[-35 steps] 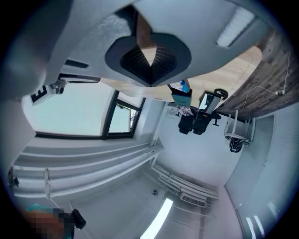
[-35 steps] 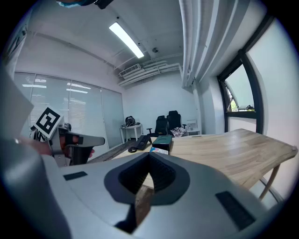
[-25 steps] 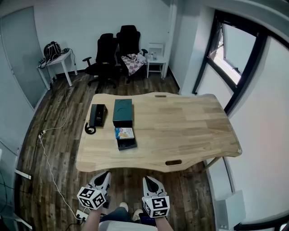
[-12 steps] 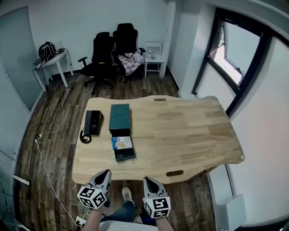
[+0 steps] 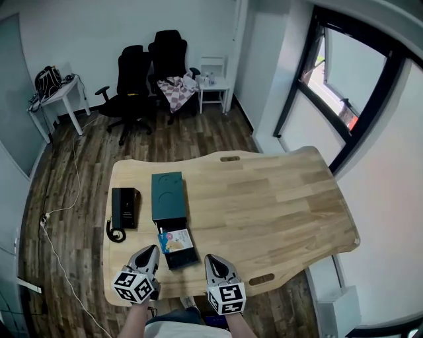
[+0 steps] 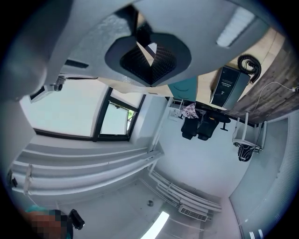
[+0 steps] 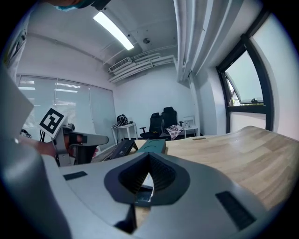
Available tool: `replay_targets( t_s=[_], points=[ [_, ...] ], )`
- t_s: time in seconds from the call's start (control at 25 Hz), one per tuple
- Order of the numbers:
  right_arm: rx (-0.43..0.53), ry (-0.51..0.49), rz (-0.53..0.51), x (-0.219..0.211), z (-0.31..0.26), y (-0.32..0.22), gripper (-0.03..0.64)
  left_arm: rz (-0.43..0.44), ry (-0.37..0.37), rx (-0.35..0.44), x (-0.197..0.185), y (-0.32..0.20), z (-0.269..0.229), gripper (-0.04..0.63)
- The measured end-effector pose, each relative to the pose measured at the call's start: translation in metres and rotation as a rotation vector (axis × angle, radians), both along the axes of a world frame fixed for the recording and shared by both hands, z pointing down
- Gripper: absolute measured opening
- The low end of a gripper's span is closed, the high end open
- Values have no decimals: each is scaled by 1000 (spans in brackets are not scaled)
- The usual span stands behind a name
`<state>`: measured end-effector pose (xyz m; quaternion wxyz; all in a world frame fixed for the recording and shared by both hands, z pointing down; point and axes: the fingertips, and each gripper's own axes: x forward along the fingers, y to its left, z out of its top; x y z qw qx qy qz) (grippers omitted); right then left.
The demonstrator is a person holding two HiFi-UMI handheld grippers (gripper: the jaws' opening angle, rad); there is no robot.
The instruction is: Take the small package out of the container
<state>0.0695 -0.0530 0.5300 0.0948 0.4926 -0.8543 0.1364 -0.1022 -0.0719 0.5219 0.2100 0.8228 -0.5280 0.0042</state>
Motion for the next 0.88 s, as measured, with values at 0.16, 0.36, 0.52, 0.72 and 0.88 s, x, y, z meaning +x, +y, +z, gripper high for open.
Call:
replay_targets(
  t_s=[0.16,0.36,0.52,0.72,0.88],
  points=[
    [6,4,14,-11,0,-31,5,13,4,7,-12,-30,0,0],
    [-11,-39,48,-15,-2,-46,5,-2,4,-14,-25,-47,7,0],
    [6,-38,44,-18,-8,-50,5,-19,10,-24,-31,-55,12,0],
    [6,-36,50,-14,-6,-56,5,-39,8,-37,-33,-59,16,0],
    [-6,-31,37,-14,-2,-58,5,-40,13,-57,-29,-62,24,0]
  ],
)
